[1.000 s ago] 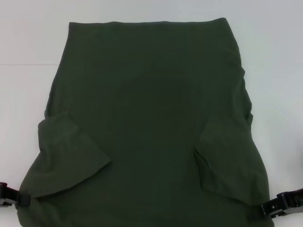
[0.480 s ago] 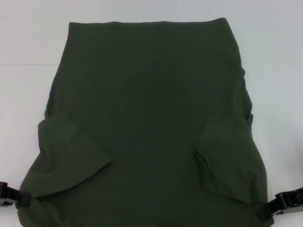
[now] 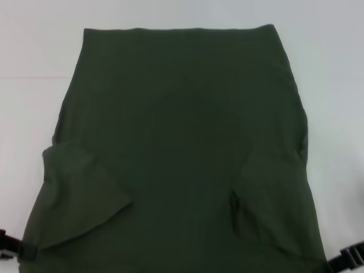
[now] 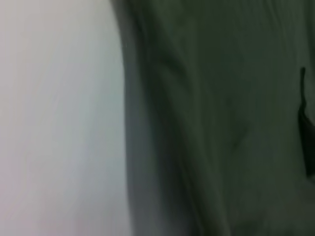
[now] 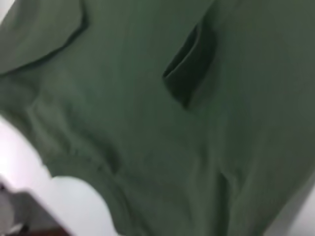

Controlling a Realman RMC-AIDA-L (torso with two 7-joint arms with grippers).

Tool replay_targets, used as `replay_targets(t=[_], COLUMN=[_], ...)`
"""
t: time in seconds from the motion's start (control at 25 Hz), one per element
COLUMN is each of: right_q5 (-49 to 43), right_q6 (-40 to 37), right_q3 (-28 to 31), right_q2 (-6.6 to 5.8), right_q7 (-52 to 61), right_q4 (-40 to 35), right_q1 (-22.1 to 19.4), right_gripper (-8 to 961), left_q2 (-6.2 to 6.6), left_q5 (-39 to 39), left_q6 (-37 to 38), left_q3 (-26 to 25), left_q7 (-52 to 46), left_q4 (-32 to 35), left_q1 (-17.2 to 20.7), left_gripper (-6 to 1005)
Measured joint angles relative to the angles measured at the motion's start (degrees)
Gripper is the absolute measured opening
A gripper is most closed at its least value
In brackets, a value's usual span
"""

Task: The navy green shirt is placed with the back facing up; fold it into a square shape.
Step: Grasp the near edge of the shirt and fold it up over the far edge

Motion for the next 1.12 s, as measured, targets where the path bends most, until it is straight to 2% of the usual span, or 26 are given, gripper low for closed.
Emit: replay_targets(t=[0.28,0.48,0.76,0.96,1.12], right_q5=[-0.04,-0.24,-0.26,1.61,7.00], right_q6=[-8.46,-8.85,-8.82,-8.74,-8.73], right_q3=[-0.31,-2.63,-3.55,-0.87,2.52], right_q2=[-0.25,-0.99,-0.85,-1.18,-2.00], right_q7=[-6.09,-7.98,-9.69,-9.97,-11.47], right_q4=[0.40,2.87,3.49,3.51,3.44], right_q1=[-0.36,-0.77,-0.85,-0.43,-0.21], right_gripper=[66,70,75,79,82], left_q2=[1.04,1.89,1.72,2.05,2.17], left_q5=[0.42,1.05,1.31,-0.24,-3.83], left_q6=[8.01,12.87,13.20,13.11,12.53], left_q3=[0.51,1.70,2.52,-0.48,-5.95], left_q7=[1.37,3.22,3.90,4.40,5.58], left_q4=[-1.58,-4.88,-5.79,-5.54,-5.71], left_q1=[0.19,0.07,-0.13,-0.64,-1.42], left_gripper=[28,29,29,29,29])
